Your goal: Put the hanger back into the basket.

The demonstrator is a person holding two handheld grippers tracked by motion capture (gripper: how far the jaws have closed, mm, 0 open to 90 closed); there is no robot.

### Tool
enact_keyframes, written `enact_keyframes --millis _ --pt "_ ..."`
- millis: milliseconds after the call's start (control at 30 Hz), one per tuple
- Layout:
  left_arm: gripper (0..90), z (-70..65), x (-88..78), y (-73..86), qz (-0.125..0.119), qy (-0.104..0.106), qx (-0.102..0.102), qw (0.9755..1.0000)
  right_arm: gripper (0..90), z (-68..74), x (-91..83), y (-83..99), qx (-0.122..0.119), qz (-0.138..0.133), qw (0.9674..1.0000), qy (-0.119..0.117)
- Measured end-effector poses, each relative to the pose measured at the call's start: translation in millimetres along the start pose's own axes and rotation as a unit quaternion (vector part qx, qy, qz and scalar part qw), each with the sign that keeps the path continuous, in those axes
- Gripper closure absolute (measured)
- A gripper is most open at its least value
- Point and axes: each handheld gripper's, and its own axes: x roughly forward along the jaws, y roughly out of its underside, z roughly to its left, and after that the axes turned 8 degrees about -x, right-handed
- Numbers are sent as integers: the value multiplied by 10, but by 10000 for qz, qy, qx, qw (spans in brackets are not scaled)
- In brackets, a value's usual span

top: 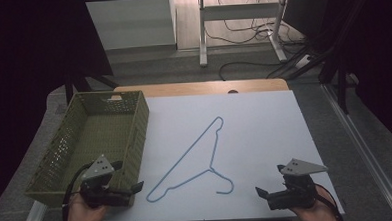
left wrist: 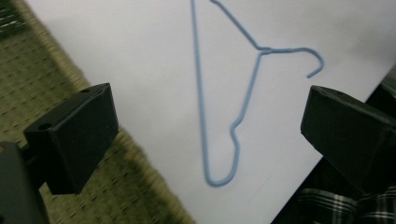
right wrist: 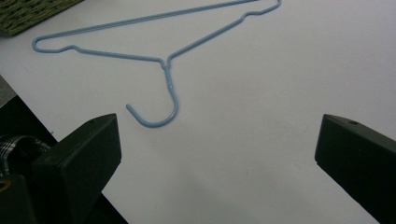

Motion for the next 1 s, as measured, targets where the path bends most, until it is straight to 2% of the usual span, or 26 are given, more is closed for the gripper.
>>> enact_keyframes --millis 133,233,400,633,800,1000 --pt "45 -73 60 -43 40 124 51 9999 0 14 30 -23 27 63 10000 -17" --pt "43 -121 109 -73 27 305 25 9995 0 14 42 -39 41 73 10000 -18" --pt "34 -210 202 -121 -4 403 116 9991 0 20 56 -61 -29 105 9999 -25" --pt "32 -305 367 -135 150 518 264 9982 11 24 97 -100 -135 80 9998 -115" --pt "29 -394 515 -145 184 536 470 9973 4 45 179 -135 -199 191 9994 -194" --pt "29 -442 662 -154 221 761 453 9958 0 74 272 -181 -211 203 9990 -333"
